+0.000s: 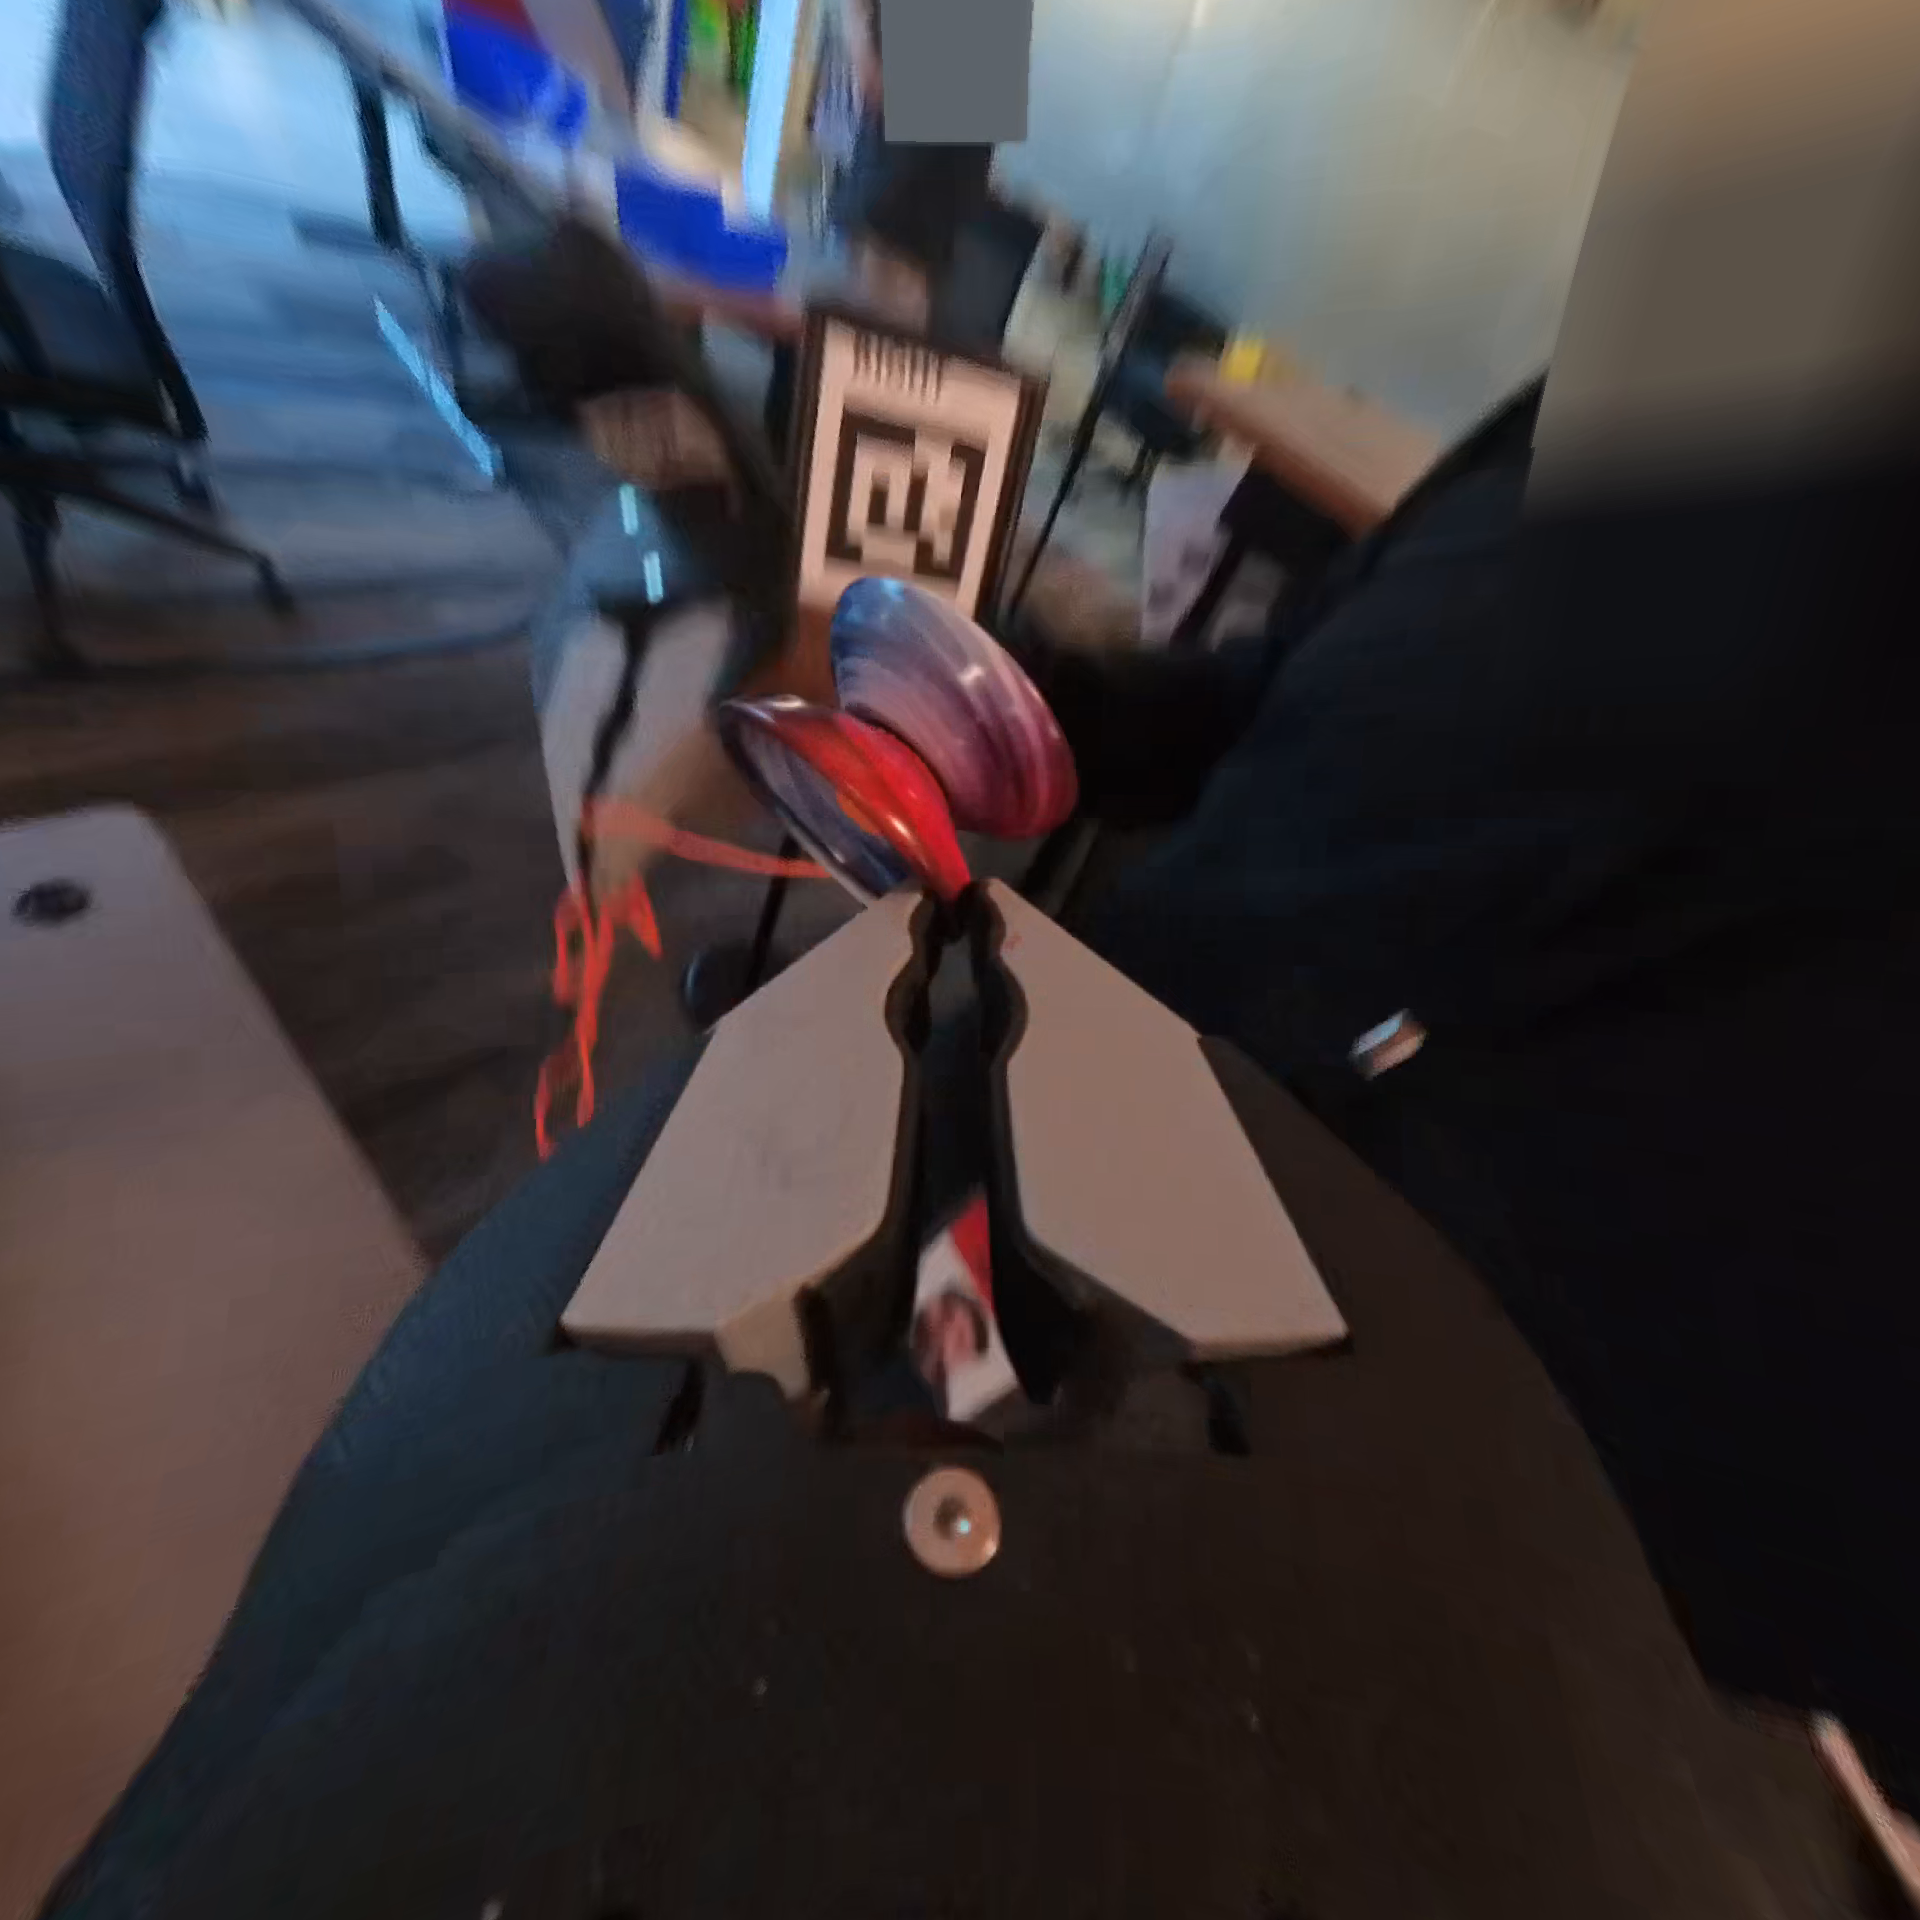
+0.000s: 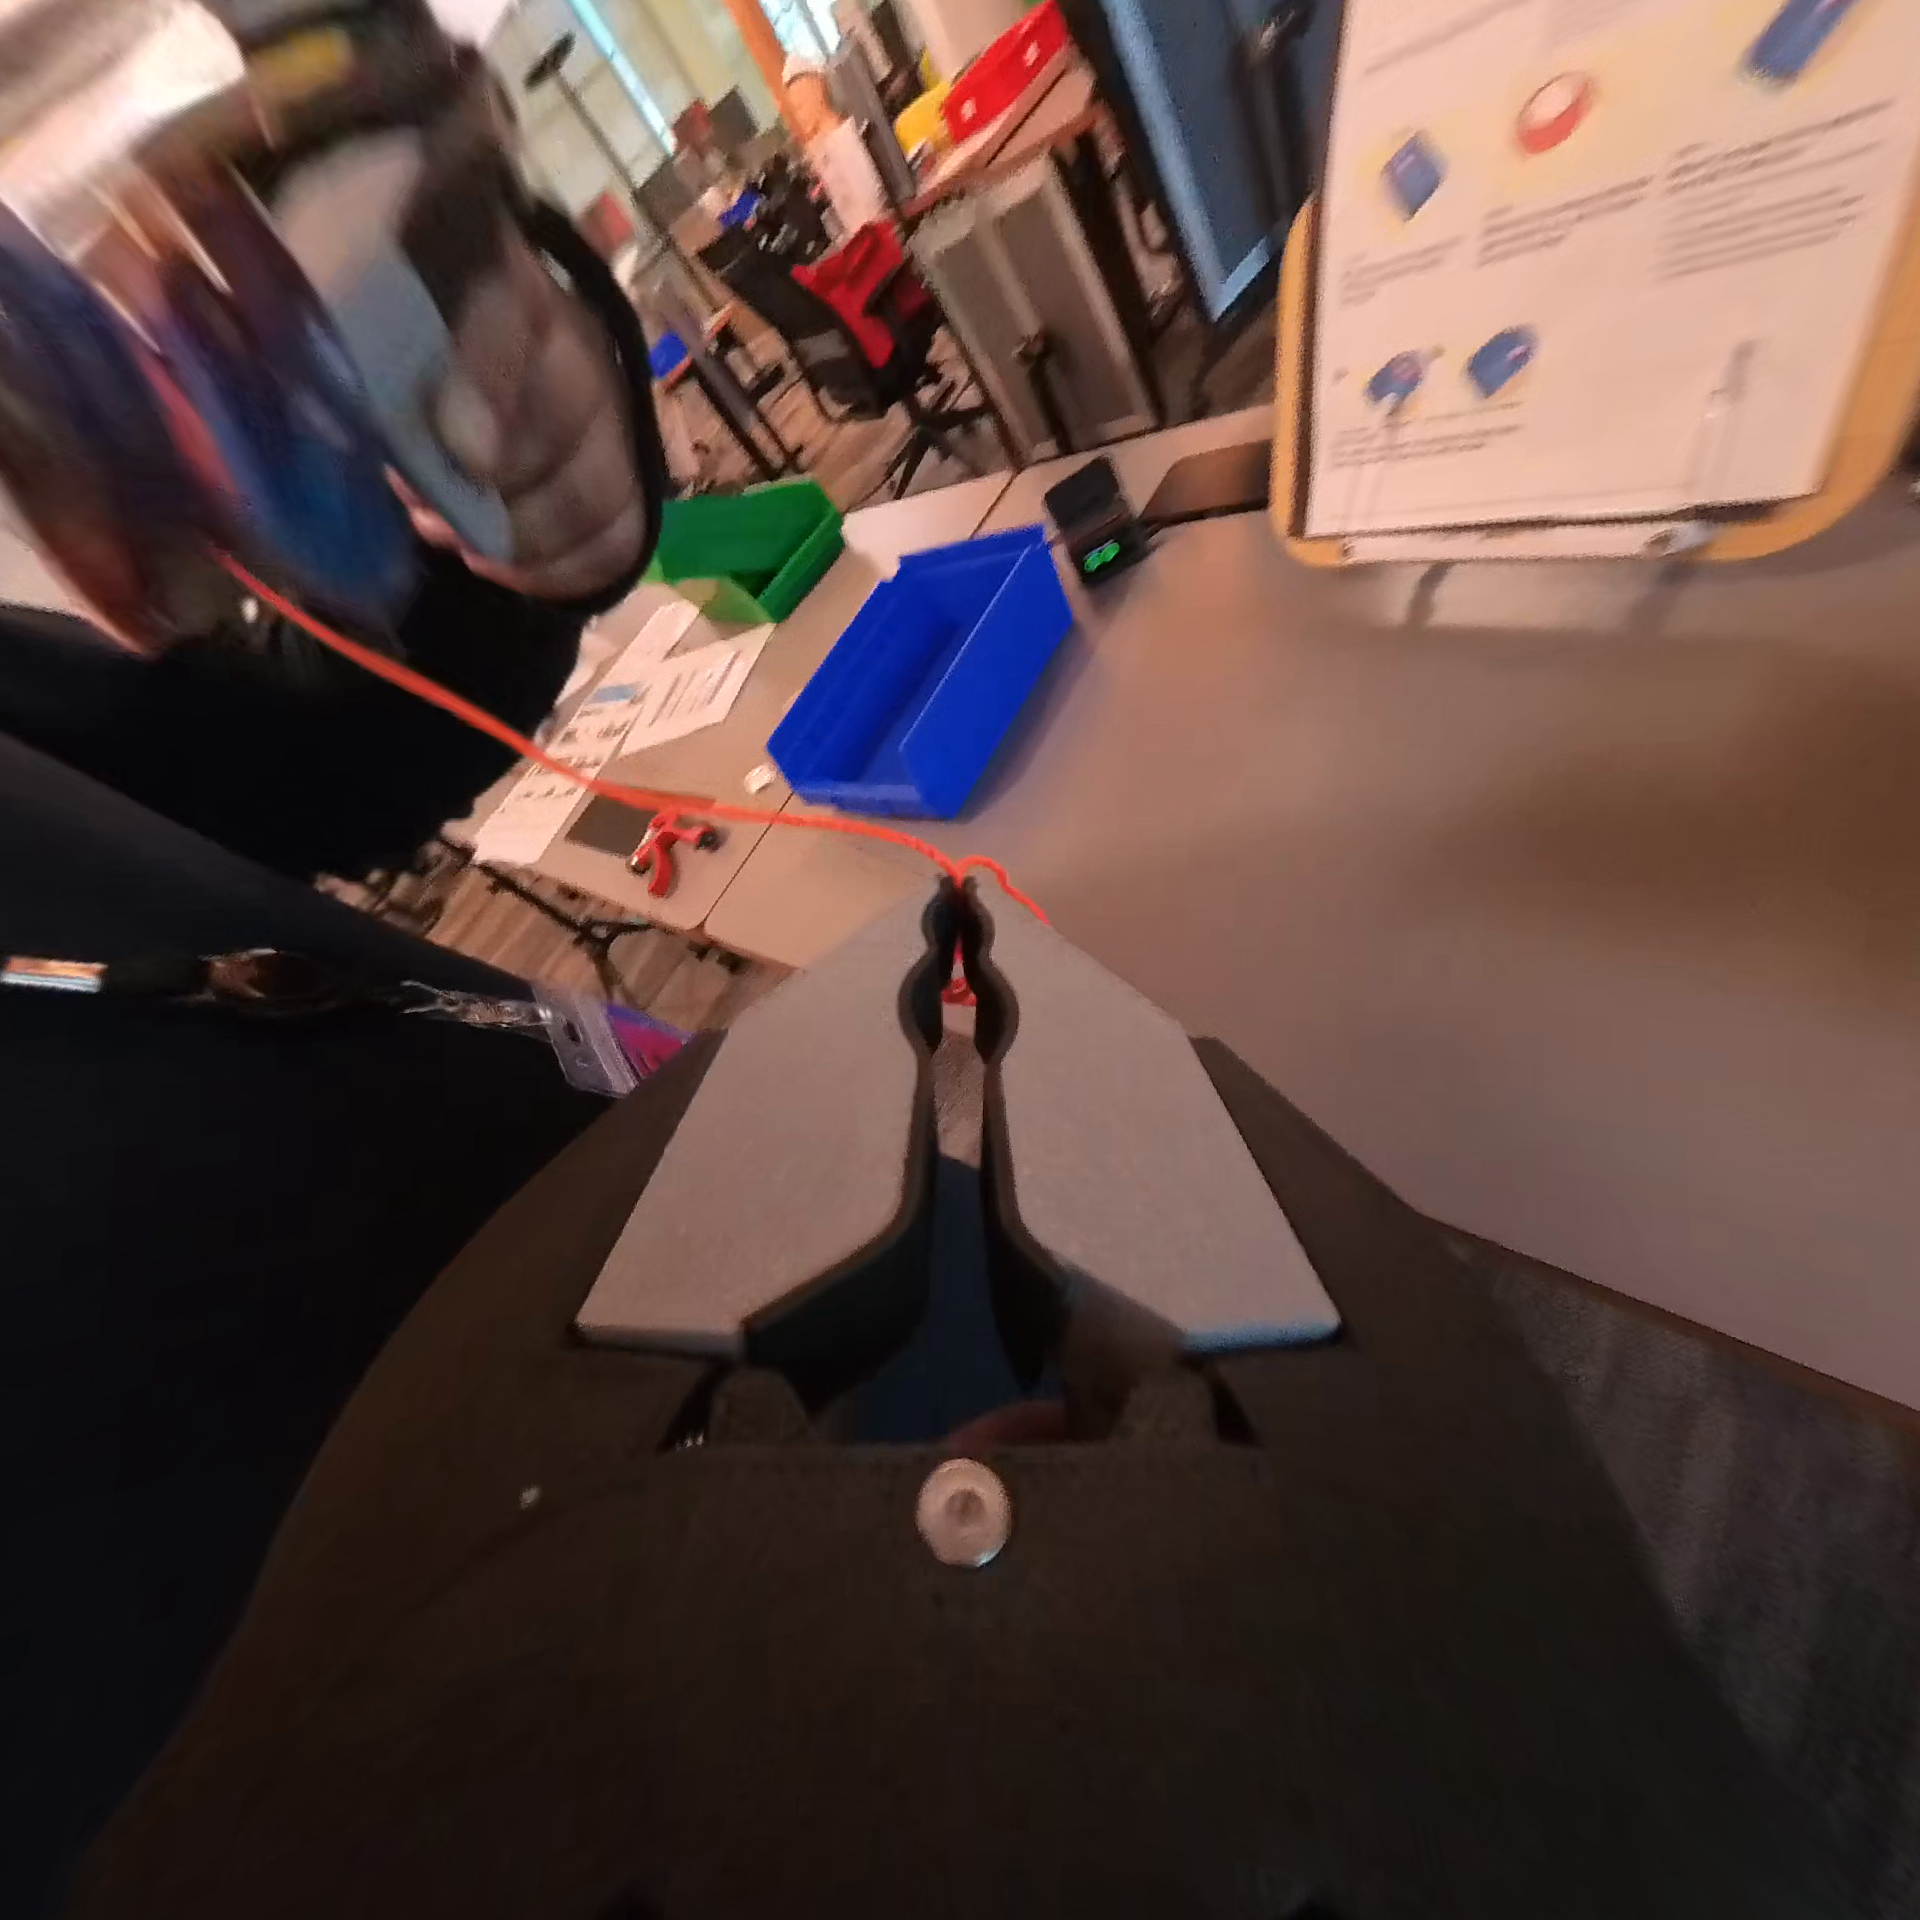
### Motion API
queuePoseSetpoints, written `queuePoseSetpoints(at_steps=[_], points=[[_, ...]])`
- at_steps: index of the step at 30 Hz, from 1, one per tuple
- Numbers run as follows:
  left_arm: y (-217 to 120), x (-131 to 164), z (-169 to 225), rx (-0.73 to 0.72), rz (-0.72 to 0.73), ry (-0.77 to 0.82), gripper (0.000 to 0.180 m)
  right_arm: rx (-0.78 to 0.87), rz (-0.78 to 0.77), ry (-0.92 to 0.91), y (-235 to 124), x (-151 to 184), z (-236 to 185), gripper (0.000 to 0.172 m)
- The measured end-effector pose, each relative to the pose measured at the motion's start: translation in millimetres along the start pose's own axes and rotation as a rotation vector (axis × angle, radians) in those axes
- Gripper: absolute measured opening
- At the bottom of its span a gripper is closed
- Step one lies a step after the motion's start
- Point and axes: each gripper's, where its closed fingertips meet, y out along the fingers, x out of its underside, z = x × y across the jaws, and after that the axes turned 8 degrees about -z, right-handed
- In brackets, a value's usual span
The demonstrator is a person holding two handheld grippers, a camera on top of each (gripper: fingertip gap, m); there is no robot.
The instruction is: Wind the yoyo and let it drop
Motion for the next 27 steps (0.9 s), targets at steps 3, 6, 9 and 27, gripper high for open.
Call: queuePoseSetpoints(at_steps=[3, 6, 9, 27], points=[[5.2, 45.4, -13.3, -0.131, -0.272, 0.04, 0.002, 0.024, 0.092, -0.005, -44.7, -19.0, 0.6, 0.0], [-1.6, 77.8, -59.5, -0.427, -0.481, 0.089, 0.002, -0.049, 0.137, -0.028, -68.4, -30.4, -24.8, 0.0], [-1.2, 84.7, -96.7, -0.623, -0.534, 0.123, 0.002, -0.11, 0.077, -0.063, -47.1, -25.0, -57.1, 0.0], [5.1, -18.1, -60.6, -0.376, 0.079, 0.091, 0.002, -0.048, -0.114, 0.057, 55.9, 58.4, -24.0, 0.0]])
